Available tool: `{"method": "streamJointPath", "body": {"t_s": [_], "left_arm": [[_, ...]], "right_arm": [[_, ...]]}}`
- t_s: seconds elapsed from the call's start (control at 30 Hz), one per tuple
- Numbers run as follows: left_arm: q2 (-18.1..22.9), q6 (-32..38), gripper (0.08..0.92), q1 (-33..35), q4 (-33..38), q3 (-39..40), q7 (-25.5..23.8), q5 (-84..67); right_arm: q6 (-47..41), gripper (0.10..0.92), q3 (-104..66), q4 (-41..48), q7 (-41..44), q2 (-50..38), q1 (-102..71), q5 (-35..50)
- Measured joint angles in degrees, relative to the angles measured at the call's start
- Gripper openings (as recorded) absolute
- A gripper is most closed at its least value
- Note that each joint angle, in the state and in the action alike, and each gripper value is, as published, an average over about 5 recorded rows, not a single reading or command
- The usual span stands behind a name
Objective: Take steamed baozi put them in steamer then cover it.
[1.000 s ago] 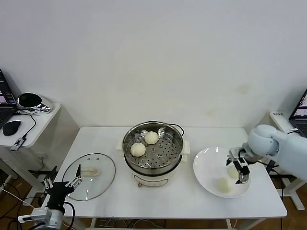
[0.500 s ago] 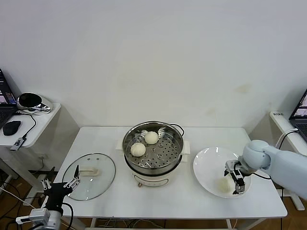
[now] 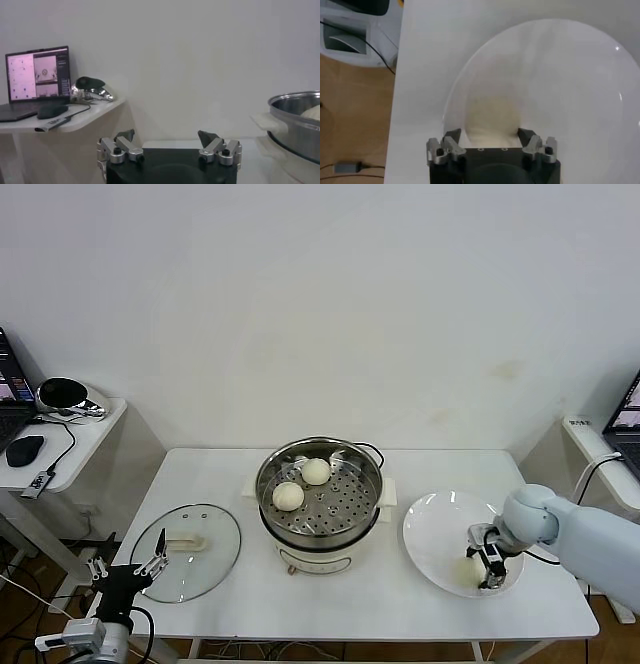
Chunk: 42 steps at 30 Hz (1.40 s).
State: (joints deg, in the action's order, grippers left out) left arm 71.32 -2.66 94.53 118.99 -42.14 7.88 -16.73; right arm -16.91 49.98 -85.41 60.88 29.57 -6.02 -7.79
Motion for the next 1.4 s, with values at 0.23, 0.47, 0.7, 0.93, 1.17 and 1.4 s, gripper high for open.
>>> {"method": "streamJointPath", "body": {"t_s": [0.23,0.47,0.7,0.93,1.17,1.4], "left_arm": [[-0.19,0.01,0.823,0.06,0.37,-0.11,0.01,-0.06],[-0.62,0.03,0.823,0.04,0.46,-0.30,0.01,-0.27],[-0.70,0.11,0.823,-0.14,0.40,-0.24,0.00,-0.33],[-0.68,0.11,0.823,-0.34,0.34,-0.39,0.04,-0.42],[-0.52,0.14,0.823,-0.28,0.37,-0.62,0.08,-0.42],[-0.33,0.40,0.823,0.32,0.74,-1.45,0.16,-0.69]], "right_arm": [[0.54,0.590,0.08,-0.42,1.21,-0.67,2.07,0.85],[1.46,0.585,0.61,0.06,4.25,-1.07,9.36,3.50],[2.76,0.585,3.32,1.86,6.82,1.17,20.98,8.00],[4.75,0.593,8.41,3.14,6.53,7.67,33.39,12.97],[8.29,0.594,13.28,3.38,4.70,17.28,40.00,17.18],[13.83,0.595,18.02,4.41,3.01,27.30,42.23,19.63]]}}
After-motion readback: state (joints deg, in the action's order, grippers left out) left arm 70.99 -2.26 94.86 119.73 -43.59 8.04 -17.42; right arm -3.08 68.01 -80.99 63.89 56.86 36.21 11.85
